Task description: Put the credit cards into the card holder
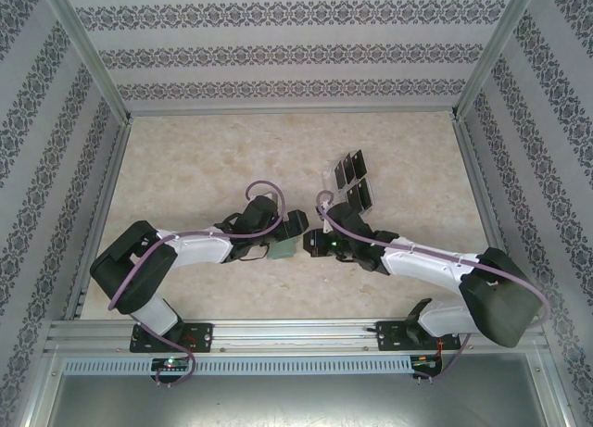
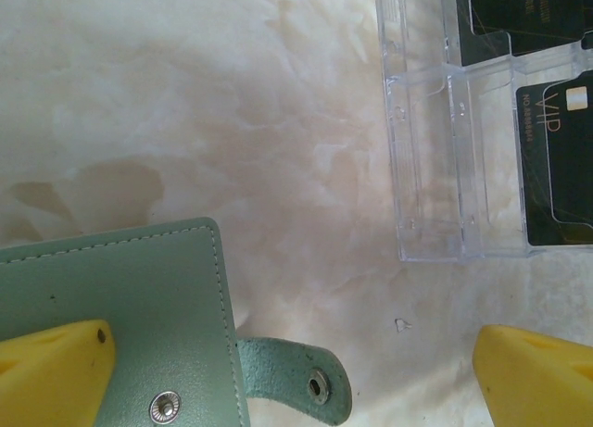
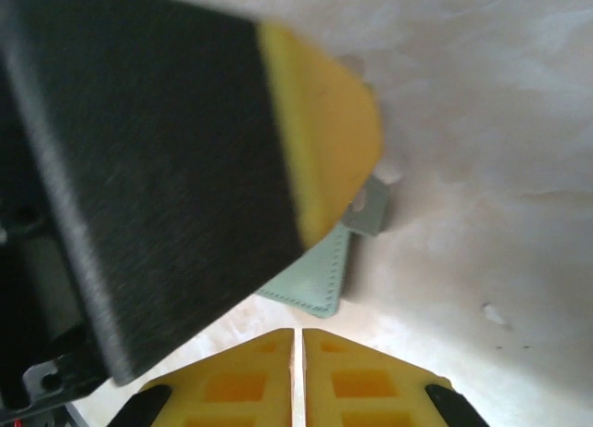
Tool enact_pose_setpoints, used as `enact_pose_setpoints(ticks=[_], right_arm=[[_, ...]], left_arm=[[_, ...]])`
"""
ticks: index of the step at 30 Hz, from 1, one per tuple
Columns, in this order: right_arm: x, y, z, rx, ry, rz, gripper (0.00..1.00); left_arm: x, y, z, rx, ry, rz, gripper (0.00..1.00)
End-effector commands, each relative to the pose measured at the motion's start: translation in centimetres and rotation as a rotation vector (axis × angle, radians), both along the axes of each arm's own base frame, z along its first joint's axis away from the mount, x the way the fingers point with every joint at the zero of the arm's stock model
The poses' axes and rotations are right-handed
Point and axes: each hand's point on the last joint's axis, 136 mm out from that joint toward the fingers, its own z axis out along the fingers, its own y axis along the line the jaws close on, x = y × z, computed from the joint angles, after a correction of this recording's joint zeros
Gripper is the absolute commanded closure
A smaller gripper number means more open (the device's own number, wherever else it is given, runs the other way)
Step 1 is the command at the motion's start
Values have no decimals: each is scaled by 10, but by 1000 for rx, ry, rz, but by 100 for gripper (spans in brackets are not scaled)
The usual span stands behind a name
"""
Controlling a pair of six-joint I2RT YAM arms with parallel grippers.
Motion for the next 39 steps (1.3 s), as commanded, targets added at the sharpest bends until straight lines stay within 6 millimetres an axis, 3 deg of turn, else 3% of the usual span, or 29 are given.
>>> enact_pose_setpoints(ticks=[1, 23, 29, 39], right_arm=[[3, 13, 3, 39, -67, -1, 90], [7, 45, -56, -3, -20, 4, 98], [6, 46, -56, -2, -8, 8, 99], [-6, 36, -34, 60, -39, -43, 100]], left_arm=[[-3, 0, -13, 4, 14, 27, 0], [-9, 15, 0, 18, -11, 63, 0], [-6, 12, 7, 13, -18, 54, 0], [-9, 11, -6, 6, 11, 53, 0]])
